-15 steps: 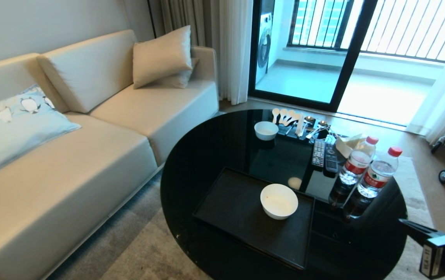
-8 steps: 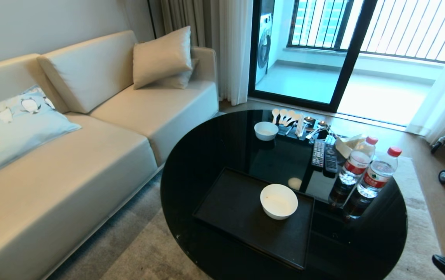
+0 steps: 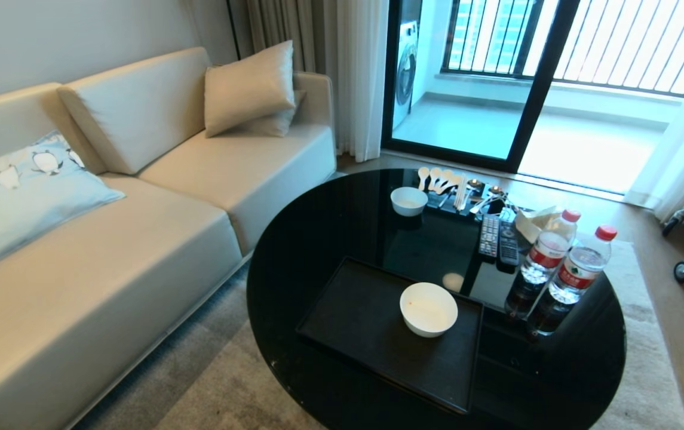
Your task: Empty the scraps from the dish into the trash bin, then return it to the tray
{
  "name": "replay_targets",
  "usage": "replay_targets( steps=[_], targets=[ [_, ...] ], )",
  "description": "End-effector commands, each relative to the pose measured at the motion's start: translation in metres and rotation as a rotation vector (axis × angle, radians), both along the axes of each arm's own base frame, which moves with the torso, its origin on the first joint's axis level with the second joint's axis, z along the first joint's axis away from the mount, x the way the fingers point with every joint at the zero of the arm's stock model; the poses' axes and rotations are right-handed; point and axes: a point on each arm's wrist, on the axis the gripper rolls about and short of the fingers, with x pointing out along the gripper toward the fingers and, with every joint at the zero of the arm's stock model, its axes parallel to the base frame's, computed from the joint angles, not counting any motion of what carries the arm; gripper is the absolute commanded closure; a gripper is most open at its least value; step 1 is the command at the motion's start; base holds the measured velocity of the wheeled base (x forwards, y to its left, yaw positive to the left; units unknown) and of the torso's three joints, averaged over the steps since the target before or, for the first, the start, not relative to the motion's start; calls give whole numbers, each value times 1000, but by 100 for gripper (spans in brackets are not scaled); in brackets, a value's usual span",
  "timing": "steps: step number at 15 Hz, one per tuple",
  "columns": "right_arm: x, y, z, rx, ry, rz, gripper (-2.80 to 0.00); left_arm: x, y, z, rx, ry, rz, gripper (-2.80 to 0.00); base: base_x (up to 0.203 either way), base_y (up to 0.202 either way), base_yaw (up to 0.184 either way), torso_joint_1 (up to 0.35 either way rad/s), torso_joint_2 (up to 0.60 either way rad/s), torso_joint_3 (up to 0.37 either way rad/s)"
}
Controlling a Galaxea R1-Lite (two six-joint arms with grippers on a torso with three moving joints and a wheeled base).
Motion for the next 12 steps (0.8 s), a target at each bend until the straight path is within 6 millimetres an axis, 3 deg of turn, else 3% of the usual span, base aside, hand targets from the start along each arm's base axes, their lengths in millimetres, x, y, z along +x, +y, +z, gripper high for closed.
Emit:
replay_targets(
  steps=[1, 5, 12],
  targets=[
    [-6, -1, 0, -1, -57, -36, 0, 0, 0, 0, -1, -1, 1, 0, 0, 0, 0, 0, 0, 0],
    [-7, 0, -2, -105, -52, -96, 0, 0, 0, 0, -1, -1, 1, 0, 0, 0, 0, 0, 0, 0],
    [-28, 3, -18, -179, -129, -2, 0, 0, 0, 0, -1, -1, 1, 0, 0, 0, 0, 0, 0, 0]
  ],
)
